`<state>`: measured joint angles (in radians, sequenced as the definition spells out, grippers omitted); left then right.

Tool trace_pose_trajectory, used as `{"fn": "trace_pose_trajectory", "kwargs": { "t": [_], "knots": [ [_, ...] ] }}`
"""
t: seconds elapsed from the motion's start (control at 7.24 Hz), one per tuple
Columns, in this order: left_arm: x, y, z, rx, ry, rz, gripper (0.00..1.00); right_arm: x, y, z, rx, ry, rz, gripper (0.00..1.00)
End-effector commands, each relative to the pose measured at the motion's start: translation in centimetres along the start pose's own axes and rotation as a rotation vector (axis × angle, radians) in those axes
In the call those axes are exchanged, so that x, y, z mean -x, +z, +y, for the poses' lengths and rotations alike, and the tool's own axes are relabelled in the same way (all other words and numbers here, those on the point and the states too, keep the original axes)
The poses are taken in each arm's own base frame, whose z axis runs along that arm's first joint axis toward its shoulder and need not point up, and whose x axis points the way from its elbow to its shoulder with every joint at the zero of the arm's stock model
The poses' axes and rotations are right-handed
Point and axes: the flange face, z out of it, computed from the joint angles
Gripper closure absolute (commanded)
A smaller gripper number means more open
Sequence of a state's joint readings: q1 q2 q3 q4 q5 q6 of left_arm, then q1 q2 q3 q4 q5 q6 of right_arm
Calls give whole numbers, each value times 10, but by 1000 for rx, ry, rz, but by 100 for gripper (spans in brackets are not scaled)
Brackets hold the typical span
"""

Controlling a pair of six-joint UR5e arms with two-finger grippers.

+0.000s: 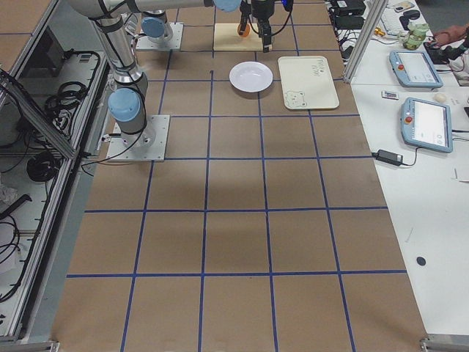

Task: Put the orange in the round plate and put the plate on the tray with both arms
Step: 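Carry the orange with the left gripper over the white plate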

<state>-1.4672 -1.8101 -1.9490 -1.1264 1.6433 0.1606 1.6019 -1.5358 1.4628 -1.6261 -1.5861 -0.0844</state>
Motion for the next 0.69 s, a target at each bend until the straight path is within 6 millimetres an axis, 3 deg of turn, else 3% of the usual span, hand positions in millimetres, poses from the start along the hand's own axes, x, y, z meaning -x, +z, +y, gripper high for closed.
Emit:
{"fn": "trace_pose_trajectory", "kwargs": {
  "t": [0.0,0.28,0.41,0.55],
  "knots": [
    [-69,-12,2,-14,-79,107,78,1,0,0,1,-1,-2,0],
    [-158,-15,17,-12,-188,164,78,1,0,1,-1,-1,0,0],
    [-213,-17,25,-94,-198,193,78,2,-1,0,-2,-3,-2,0],
    [-246,-6,25,-149,-229,215,78,2,0,1,-1,-3,-2,0]
  ]
}}
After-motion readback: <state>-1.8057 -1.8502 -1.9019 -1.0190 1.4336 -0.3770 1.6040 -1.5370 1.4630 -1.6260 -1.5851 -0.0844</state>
